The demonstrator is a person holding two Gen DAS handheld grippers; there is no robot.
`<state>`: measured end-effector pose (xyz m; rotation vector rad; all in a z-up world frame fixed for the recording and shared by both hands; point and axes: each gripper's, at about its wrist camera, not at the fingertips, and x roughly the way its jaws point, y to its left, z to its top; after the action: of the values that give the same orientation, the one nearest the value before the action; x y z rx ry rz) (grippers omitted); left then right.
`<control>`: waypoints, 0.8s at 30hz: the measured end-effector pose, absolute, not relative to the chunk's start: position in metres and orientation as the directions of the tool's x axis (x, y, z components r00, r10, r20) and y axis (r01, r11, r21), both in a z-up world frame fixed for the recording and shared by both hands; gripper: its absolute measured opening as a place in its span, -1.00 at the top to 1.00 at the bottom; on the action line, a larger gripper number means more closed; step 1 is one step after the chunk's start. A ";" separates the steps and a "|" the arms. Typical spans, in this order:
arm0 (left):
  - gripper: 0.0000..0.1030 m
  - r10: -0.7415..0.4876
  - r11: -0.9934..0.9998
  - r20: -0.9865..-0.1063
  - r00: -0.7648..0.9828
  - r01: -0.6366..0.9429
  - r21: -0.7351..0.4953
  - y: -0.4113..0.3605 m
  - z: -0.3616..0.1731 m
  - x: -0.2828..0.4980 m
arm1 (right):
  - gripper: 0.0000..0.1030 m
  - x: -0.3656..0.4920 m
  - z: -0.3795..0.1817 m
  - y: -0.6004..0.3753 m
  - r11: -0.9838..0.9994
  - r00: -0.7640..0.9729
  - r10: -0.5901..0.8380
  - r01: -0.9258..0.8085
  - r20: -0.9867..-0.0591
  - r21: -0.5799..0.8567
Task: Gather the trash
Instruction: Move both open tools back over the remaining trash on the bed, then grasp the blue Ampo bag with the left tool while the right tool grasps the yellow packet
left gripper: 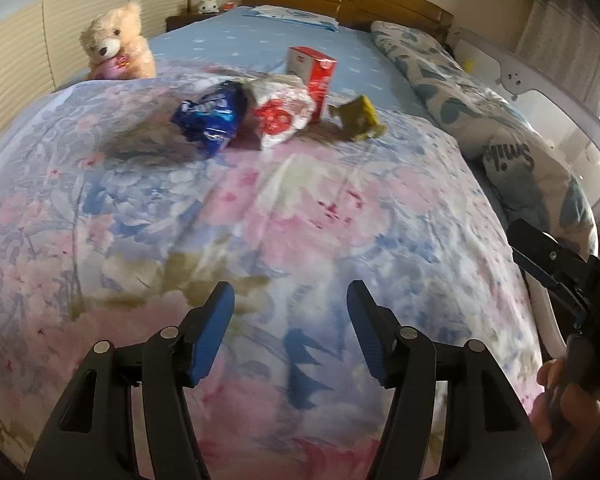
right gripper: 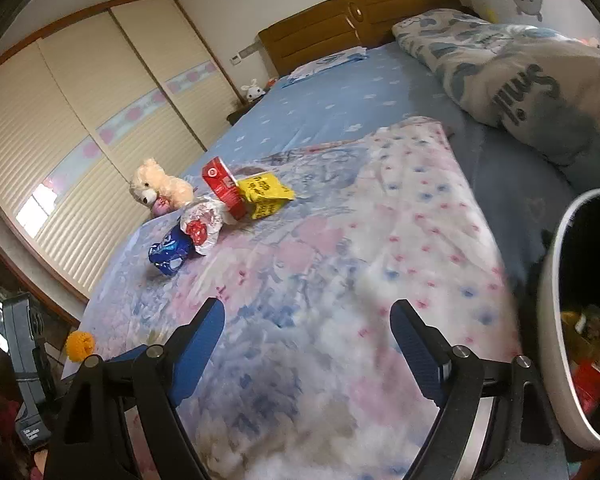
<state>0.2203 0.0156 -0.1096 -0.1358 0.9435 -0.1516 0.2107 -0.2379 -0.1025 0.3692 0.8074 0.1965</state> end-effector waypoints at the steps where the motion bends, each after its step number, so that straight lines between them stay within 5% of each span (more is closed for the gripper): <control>1: -0.17 -0.182 0.982 -0.795 0.579 0.062 -0.179 0.019 -0.110 0.223 | -0.68 0.214 -0.103 -0.235 0.919 0.678 0.312 -0.037 -0.666 0.393; 24: -0.35 -0.115 0.981 -0.788 0.605 -0.057 -0.187 0.087 -0.103 0.324 | -0.68 0.332 -0.123 -0.174 0.926 0.656 0.350 -0.131 -0.669 0.355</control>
<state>0.3242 0.0869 -0.1026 -0.2014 0.9226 -0.0338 0.3315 -0.1737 -0.1231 0.2878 0.8122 0.2768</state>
